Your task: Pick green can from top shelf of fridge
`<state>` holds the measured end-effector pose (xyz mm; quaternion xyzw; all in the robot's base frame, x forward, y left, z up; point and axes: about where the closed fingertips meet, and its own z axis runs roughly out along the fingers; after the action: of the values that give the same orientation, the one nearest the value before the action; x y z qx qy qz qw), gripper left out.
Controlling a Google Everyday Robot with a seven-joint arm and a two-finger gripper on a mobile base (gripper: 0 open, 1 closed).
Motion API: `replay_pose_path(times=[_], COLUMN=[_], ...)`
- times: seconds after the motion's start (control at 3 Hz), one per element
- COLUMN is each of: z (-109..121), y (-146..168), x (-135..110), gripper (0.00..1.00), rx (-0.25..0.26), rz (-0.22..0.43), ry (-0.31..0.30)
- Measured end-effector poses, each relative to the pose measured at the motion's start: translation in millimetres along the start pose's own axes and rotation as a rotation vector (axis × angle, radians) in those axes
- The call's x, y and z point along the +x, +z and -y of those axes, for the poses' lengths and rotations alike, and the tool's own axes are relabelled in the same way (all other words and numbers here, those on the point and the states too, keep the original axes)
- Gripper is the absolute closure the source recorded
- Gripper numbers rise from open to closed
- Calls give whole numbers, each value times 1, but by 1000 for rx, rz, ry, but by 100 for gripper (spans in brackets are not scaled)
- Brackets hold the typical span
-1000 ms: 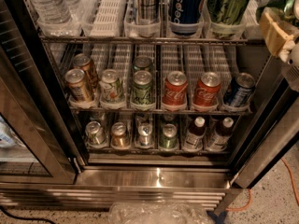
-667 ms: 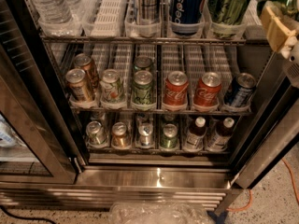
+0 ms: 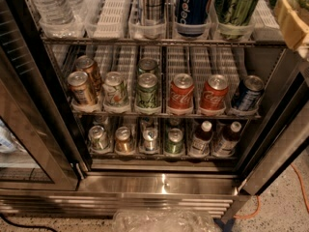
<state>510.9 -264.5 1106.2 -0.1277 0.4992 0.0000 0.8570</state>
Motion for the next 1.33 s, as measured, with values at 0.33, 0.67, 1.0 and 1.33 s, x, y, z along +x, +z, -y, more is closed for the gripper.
replay_pose_path(times=[0.33, 0.67, 1.0, 1.33], z=[-11, -20, -20, -25], y=[-18, -46, -46, -42], x=[5, 14, 14, 15], gripper=[100, 100, 100, 100], rx=[-52, -108, -109, -129], rz=[-42, -85, -85, -80], ry=[4, -29, -29, -38])
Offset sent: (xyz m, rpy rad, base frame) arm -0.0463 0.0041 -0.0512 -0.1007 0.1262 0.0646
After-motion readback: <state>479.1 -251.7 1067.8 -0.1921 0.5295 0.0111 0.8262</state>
